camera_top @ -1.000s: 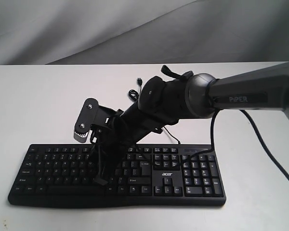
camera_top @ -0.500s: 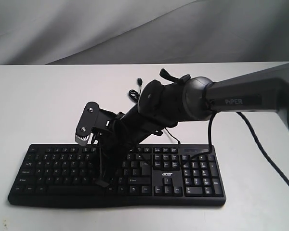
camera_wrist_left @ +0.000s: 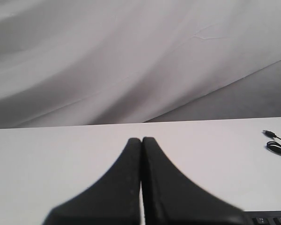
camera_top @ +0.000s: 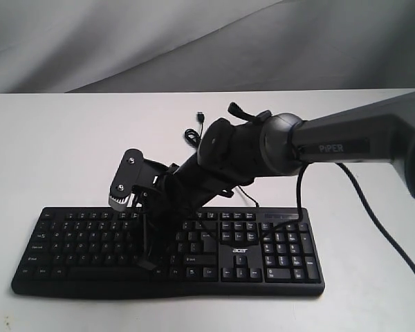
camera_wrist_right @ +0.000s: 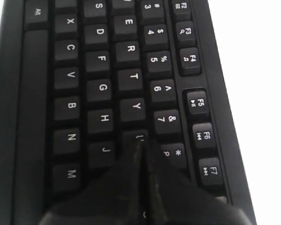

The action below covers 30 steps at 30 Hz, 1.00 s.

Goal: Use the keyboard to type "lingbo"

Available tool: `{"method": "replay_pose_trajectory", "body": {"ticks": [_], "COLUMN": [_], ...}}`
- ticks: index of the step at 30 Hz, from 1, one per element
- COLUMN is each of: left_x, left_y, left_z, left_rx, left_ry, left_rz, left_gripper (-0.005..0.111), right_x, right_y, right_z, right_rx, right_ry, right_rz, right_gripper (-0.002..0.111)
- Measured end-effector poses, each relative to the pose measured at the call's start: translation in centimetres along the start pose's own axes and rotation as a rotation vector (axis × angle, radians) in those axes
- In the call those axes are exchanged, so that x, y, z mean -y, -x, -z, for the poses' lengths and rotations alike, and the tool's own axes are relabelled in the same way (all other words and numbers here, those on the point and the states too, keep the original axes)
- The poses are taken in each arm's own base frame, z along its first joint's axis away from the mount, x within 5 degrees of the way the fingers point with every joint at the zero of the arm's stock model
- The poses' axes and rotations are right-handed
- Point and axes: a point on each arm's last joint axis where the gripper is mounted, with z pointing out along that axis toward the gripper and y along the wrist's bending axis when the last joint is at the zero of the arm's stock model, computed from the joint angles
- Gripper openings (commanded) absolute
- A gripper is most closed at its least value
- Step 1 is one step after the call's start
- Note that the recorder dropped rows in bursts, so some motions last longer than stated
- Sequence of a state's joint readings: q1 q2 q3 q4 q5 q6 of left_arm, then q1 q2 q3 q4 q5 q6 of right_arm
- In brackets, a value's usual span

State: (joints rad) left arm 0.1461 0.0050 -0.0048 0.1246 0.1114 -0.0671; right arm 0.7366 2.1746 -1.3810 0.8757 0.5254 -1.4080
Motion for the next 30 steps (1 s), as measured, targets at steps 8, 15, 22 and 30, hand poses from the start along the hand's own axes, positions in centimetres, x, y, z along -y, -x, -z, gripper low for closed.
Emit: {"method": "replay_pose_trajectory", "body": {"ticks": [8, 15, 22, 30], "left_x": [0.0, 0.0, 0.0, 0.0], "left_y": [0.0, 0.0, 0.0, 0.0], "left_z": [0.0, 0.0, 0.0, 0.0], "left_rx": [0.0, 0.0, 0.0, 0.0], "left_ry": [0.0, 0.0, 0.0, 0.0], "left_rz": [0.0, 0.0, 0.0, 0.0], "left_gripper": [0.001, 0.001, 0.001, 0.001], "right_x": [-0.2, -2.3, -3.4, -3.4], "right_y": [1.4, 2.8, 2.8, 2.8], "right_z": [1.6, 1.1, 0.1, 0.1], "right_rx": [0.036, 0.046, 0.031, 0.024], "right_ry": [-0.018, 0.02, 0.056, 0.057], "right_rz": [0.023, 0.068, 0.084, 0.097], "right_gripper": [0.0, 0.0, 0.0, 0.0]}}
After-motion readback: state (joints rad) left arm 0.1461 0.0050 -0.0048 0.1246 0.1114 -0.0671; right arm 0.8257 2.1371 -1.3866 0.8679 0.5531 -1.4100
